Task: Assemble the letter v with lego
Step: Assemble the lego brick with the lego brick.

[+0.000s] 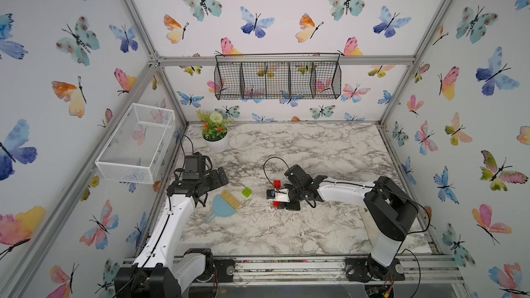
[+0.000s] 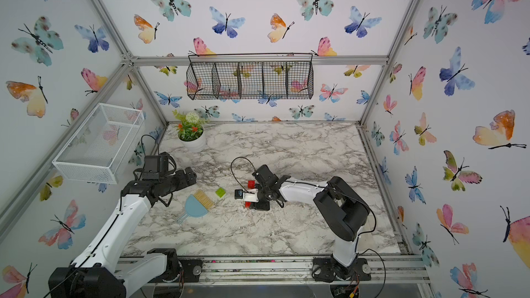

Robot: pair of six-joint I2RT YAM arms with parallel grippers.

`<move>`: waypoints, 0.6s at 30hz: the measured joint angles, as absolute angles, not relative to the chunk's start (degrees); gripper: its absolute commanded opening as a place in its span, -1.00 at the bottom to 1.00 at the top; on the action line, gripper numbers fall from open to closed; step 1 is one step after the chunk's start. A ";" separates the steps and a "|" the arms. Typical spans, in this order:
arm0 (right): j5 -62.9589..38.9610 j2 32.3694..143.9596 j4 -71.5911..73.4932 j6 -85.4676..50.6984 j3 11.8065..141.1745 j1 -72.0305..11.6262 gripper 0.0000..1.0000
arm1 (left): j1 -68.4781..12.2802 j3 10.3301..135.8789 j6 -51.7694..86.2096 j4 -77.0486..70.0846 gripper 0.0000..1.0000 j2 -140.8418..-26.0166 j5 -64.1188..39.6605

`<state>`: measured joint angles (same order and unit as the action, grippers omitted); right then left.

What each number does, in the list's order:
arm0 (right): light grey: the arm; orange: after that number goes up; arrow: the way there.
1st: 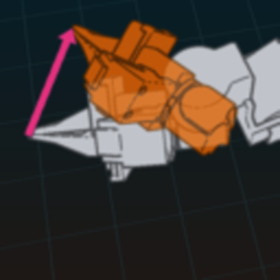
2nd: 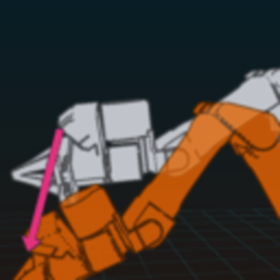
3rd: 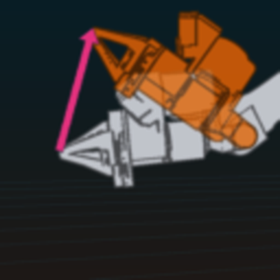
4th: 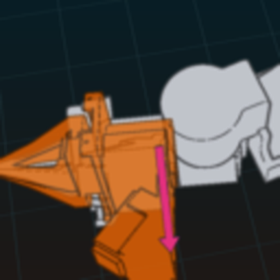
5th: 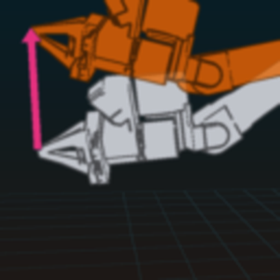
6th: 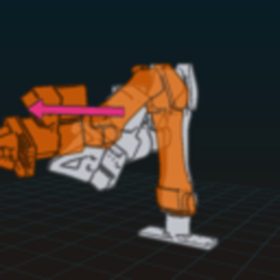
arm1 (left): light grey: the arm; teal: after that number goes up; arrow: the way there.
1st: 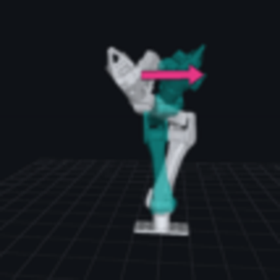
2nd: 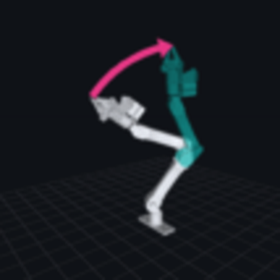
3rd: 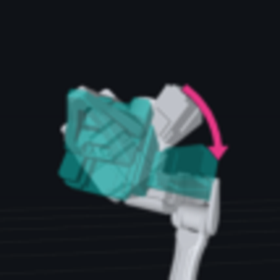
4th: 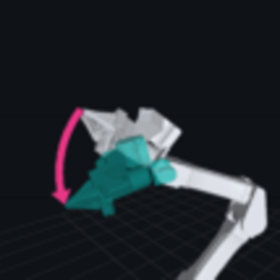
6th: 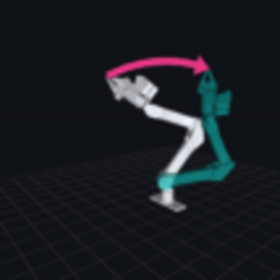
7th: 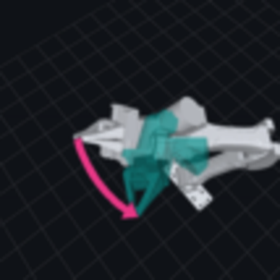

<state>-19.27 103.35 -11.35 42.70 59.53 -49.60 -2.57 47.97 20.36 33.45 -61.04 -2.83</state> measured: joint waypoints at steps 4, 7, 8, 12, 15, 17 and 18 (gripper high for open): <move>-22.17 105.01 -14.70 42.52 62.41 -49.52 -0.97 | -2.57 47.97 20.36 33.45 0.97 -61.04 -2.83; -24.47 106.98 -17.08 42.41 65.17 -49.58 -0.97 | -2.57 47.99 20.36 33.45 0.97 -61.17 -2.83; -24.97 107.20 -17.56 42.26 65.56 -49.58 -0.97 | -2.57 47.97 20.36 33.45 0.97 -61.25 -2.83; -25.52 107.20 -18.17 41.47 65.65 -49.60 -0.97 | -2.57 47.97 20.36 33.43 0.97 -61.34 -2.83; -23.64 107.15 -18.26 40.03 66.06 -49.60 -0.97 | -2.57 47.97 20.36 33.45 0.97 -61.47 -2.85; -21.47 106.94 -18.02 39.11 66.19 -49.63 -0.97 | -2.57 47.97 20.36 33.45 0.97 -61.52 -2.85; -20.32 106.65 -17.82 38.70 66.19 -49.71 -0.97 | -2.57 47.99 20.36 33.45 0.97 -61.52 -2.85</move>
